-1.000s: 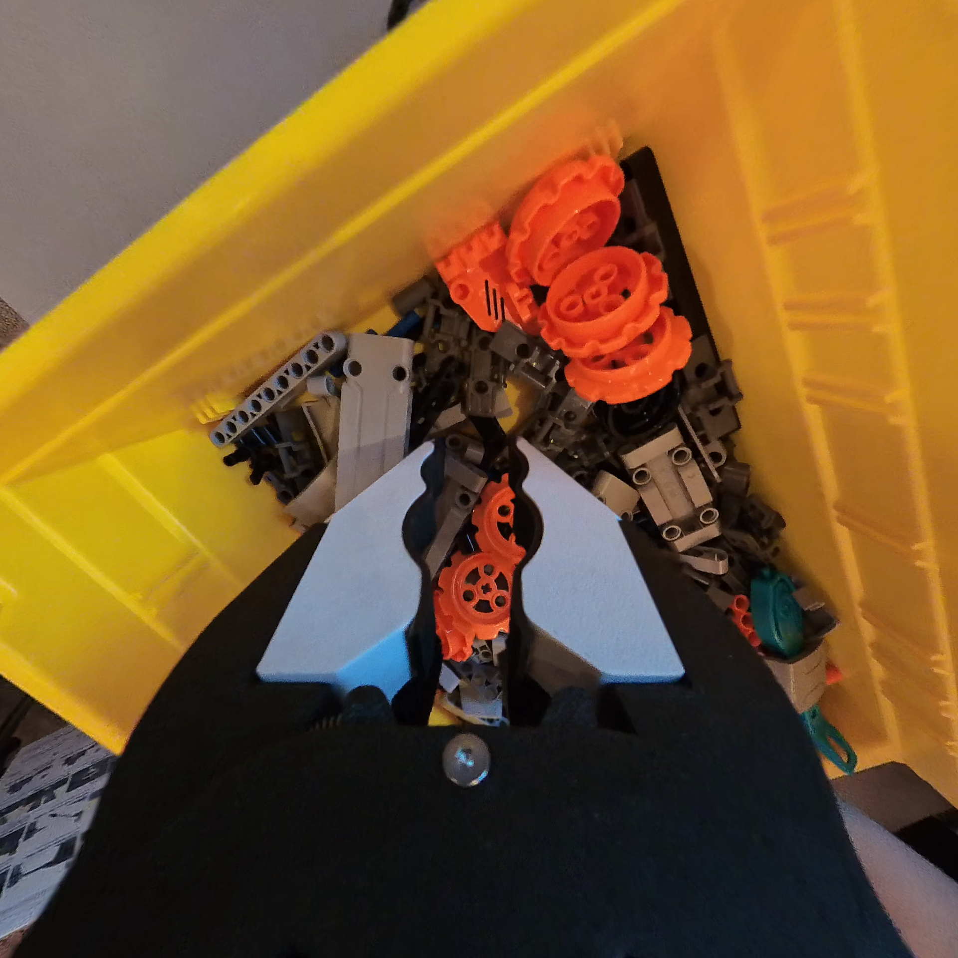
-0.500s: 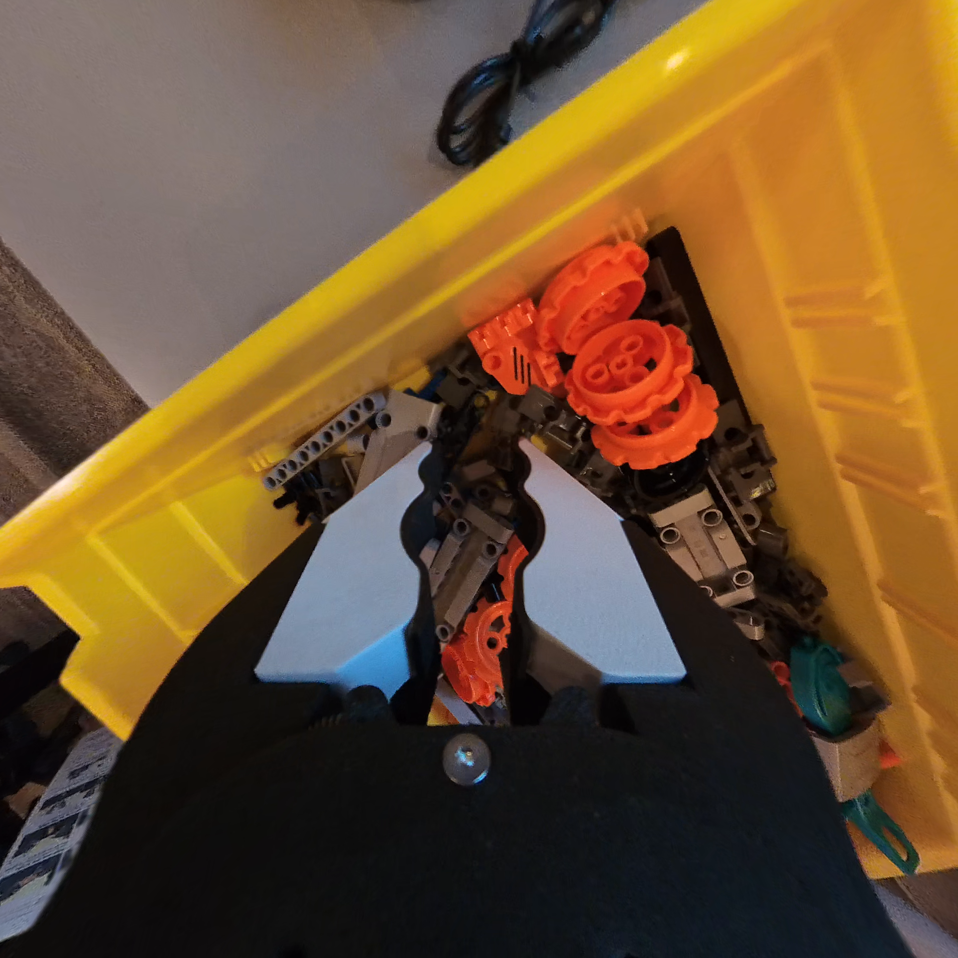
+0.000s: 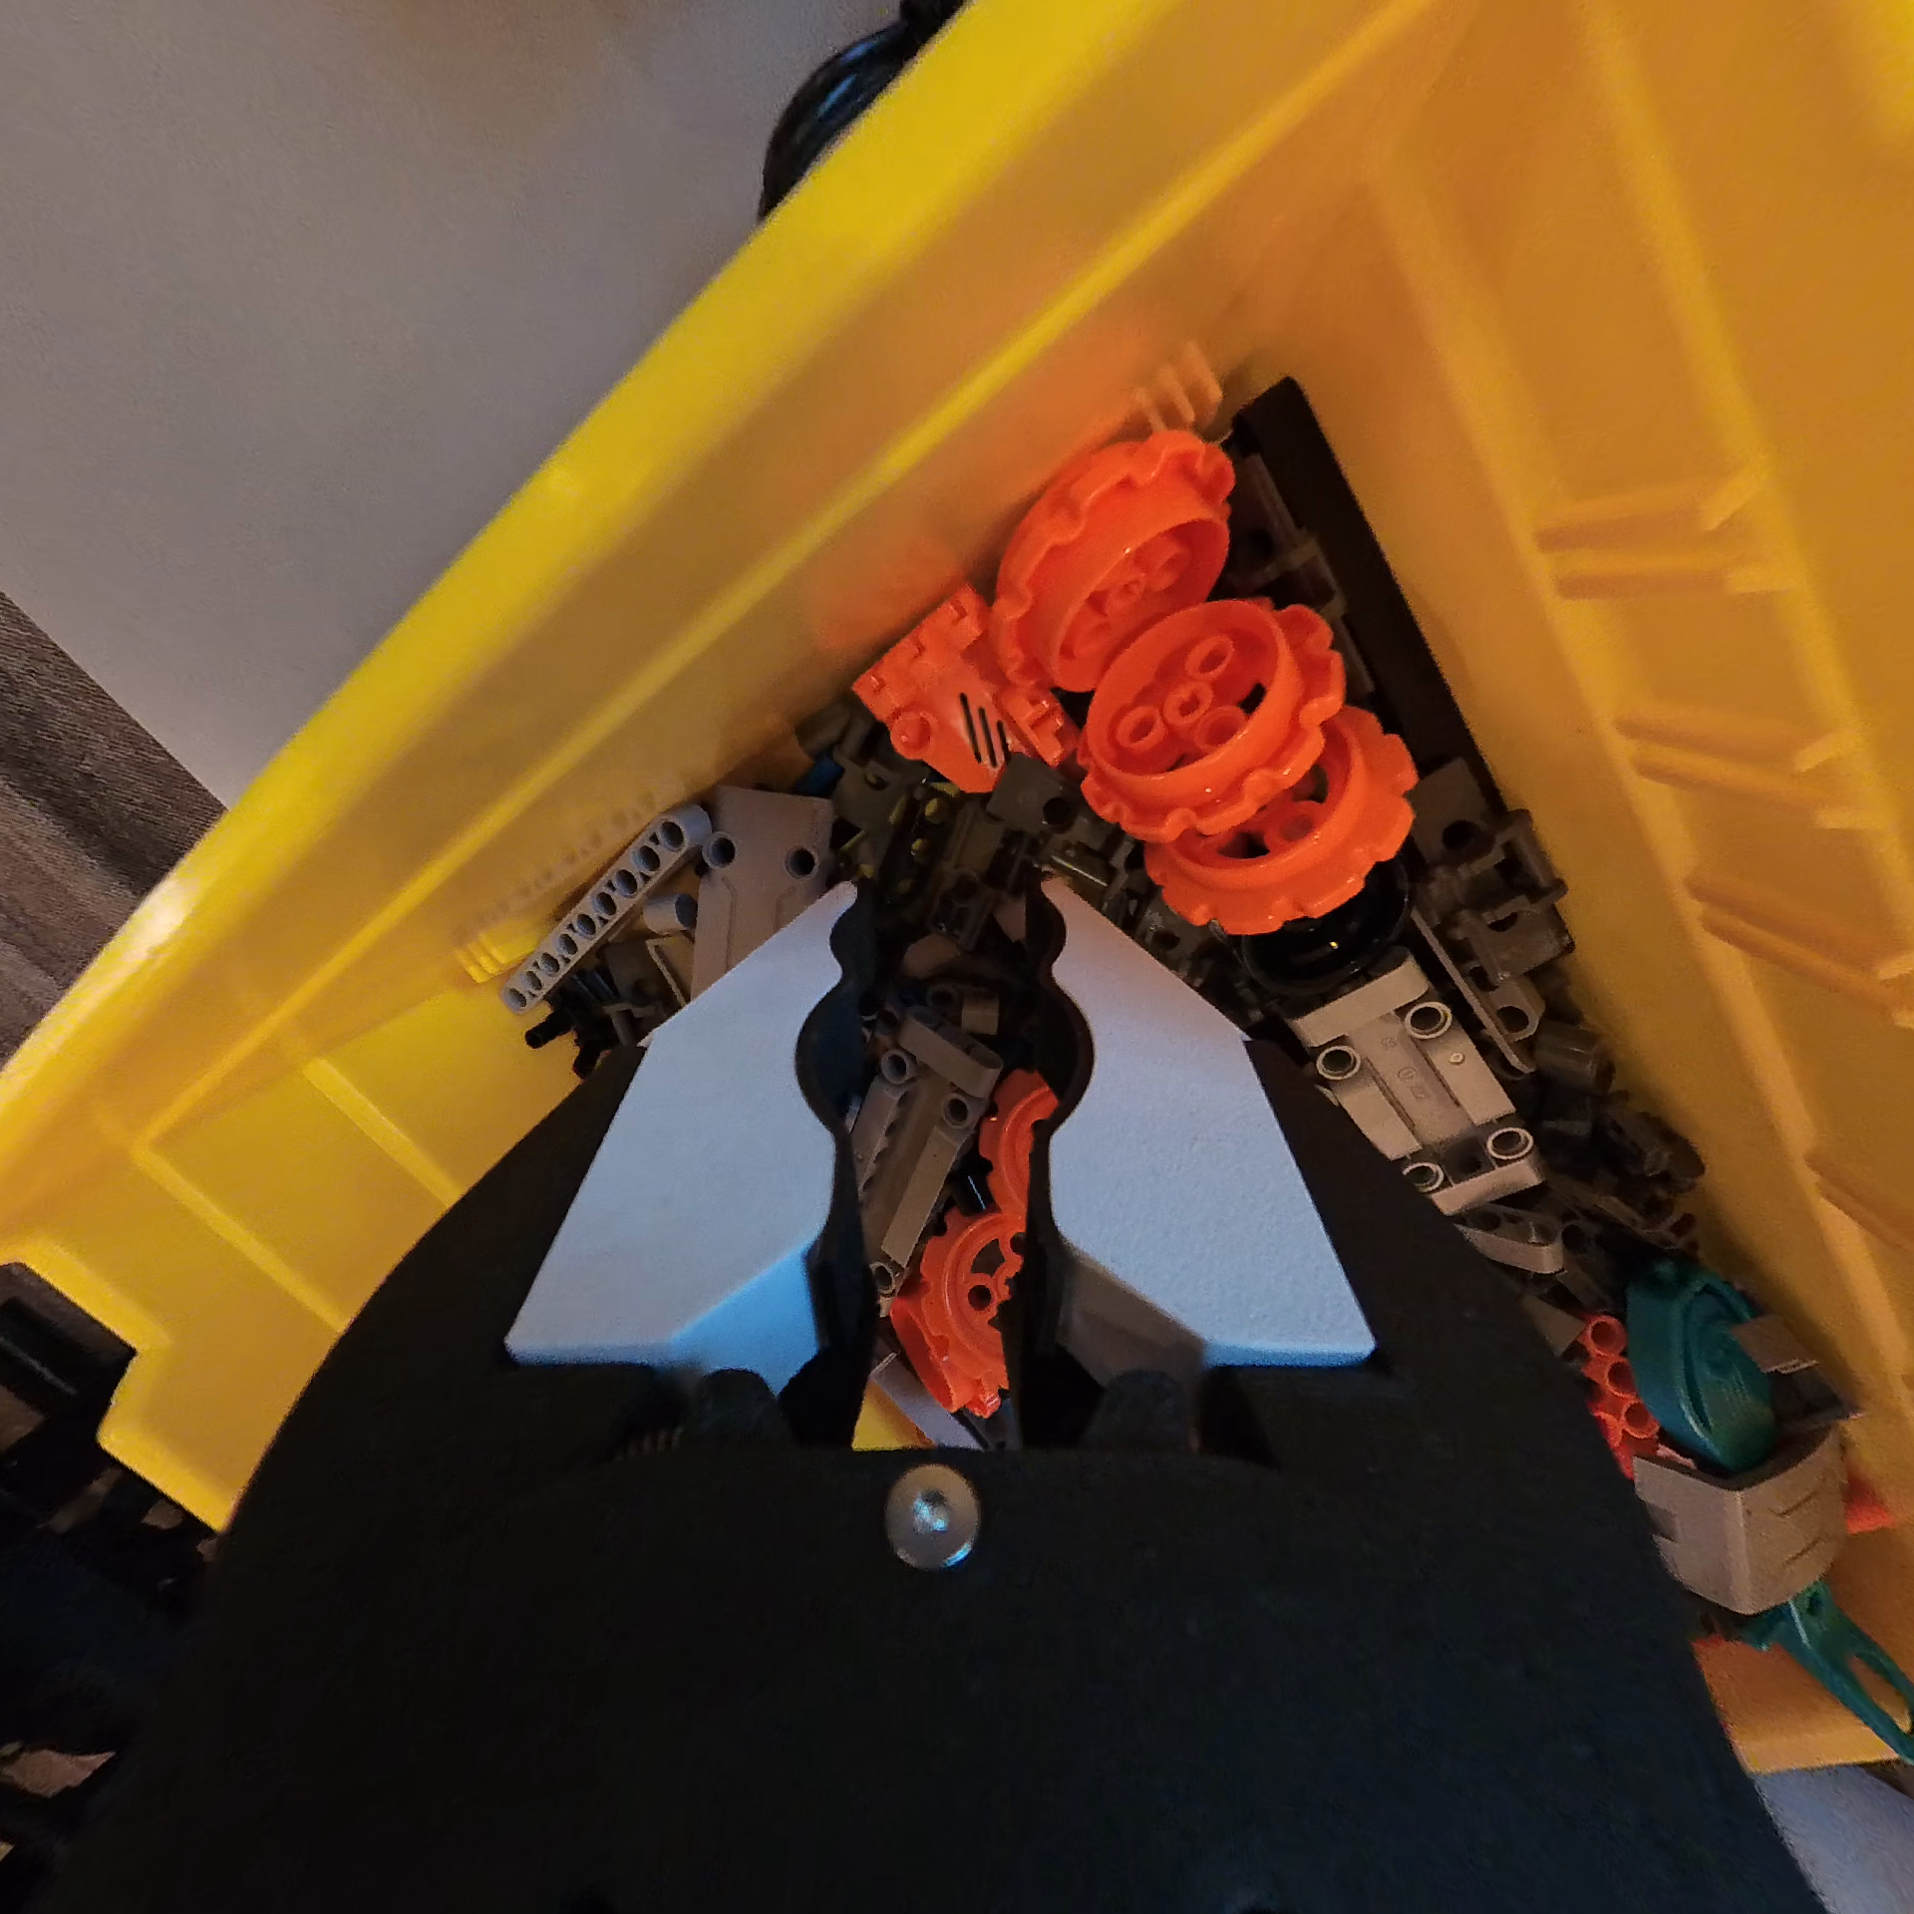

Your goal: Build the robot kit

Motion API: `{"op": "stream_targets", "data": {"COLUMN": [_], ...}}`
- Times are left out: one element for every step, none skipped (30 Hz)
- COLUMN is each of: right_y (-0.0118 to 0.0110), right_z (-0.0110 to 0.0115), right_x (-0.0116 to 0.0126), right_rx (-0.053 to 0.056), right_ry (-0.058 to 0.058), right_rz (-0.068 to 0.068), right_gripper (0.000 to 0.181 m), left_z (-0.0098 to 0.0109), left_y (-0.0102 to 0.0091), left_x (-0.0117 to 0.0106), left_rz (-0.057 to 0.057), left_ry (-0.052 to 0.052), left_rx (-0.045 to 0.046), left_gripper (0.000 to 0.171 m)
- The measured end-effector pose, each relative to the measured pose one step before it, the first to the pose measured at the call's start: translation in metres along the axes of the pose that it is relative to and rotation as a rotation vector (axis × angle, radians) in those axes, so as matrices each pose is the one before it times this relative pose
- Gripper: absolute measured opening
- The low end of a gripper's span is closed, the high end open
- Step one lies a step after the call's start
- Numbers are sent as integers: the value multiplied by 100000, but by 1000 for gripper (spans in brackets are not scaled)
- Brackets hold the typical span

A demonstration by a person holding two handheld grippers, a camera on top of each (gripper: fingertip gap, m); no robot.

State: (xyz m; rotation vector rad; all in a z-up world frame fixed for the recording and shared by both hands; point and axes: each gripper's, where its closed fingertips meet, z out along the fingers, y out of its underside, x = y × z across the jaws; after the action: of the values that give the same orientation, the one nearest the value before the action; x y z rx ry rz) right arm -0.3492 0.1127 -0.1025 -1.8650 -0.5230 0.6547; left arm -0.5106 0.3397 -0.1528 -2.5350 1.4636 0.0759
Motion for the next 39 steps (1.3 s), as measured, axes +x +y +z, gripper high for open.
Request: {"op": "stream_targets", "data": {"right_y": [161,44,31,100,157,181,183,72,-43,-81,-122,-127,-94,-58,-49,-32,8,18,35,50,4,-74,-70,-32,-20,1,30,36,33,43,23,23,37,32,28,41,60,89,89], "right_z": [38,32,15,18,41,71,66,47,3,-51,-60,-80,-84,-72,-52,-42,-20,-11,5,7,-8,-18,-30,9,7,6,29,15,21,7,-2,-6,-24,-21,-16,1,12,18,23], "right_x": [141,-22,-56,8,10,-1,13,-75,-35,37,-9,-9,-8,-7,-74,-37,-48,-50,-38,-94,-64,-4,3,-12,-19,20,1,-38,-40,-8,-23,-30,25,24,-13,-48,-39,18,8], "right_rx": [-1156,-418,-245,-611,-1006,-1134,-1165,-601,51,181,362,440,338,149,160,49,-107,-135,-246,-192,-10,430,333,147,144,-23,-173,-179,-180,-212,-101,-81,-144,-109,-86,-174,-294,-486,-399], "right_ry": [1716,729,446,789,763,771,906,338,549,974,631,642,745,702,343,338,172,109,-92,-548,-369,87,153,6,-32,55,-17,-282,-214,-108,-194,-294,23,4,-331,-505,-363,28,-83], "right_rz": [-1416,-1201,-711,-802,-1027,-981,-1135,-1231,-1034,-1262,-1266,-974,-1148,-1352,-1124,-775,-684,-700,-495,-180,90,-196,-357,-323,-191,-84,-23,36,93,66,132,150,26,-9,264,469,102,-475,-448], "right_gripper": [7,7,7,7,7,7,7,7,7,7,7,6,6,6,6,6,6,6,6,5,5,5,4,4,4,4,5,5,5,5,5,5,5,5,5,5,5,5,5], "left_z": [-9,0,16,31,31,4,-7,-3,15,10,1,4,18,-2,0,-1,-7,-25,-55,-94,-139,-192,-172,-90,8,28,22,-26,-79,-141,-186,-207,-241,-261,-281,-299,-297,-275,-272], "left_y": [-8,-2,2,7,23,5,27,19,-1,3,-2,-2,-1,4,1,-7,7,17,-21,-50,-82,-95,-39,55,135,106,73,52,59,86,113,140,188,217,217,204,235,202,154], "left_x": [3,6,2,-5,3,-3,10,4,1,1,0,-3,6,-4,-1,-4,-2,2,-4,-26,-56,18,6,88,48,-30,-37,1,3,17,20,103,110,77,120,208,240,287,165], "left_rz": [333,47,-44,5,-9,-242,-311,-129,132,254,247,129,48,32,5,-39,27,285,412,321,306,603,947,849,635,306,-113,-387,-345,-157,48,206,358,473,437,338,548,539,692], "left_ry": [-259,-114,-8,95,215,292,285,96,-84,-180,-178,-102,-49,-15,-5,-21,-99,-206,-276,-481,-771,-530,-594,5,49,-152,4,313,205,66,-82,151,46,-281,38,543,698,796,-91], "left_rx": [-17,-127,-91,-25,-15,123,-2,-47,-59,-79,-56,-67,3,-30,-5,-48,-78,-82,55,236,320,699,552,-26,-535,-523,-353,-233,-151,-108,-170,-290,-512,-570,-579,-535,-578,-553,-253], "left_gripper": [26,26,26,26,26,26,26,26,26,26,26,26,26,26,26,26,26,25,24,23,20,16,14,14,14,14,14,14,14,14,14,13,13,13,13,9,0,0,0]}}
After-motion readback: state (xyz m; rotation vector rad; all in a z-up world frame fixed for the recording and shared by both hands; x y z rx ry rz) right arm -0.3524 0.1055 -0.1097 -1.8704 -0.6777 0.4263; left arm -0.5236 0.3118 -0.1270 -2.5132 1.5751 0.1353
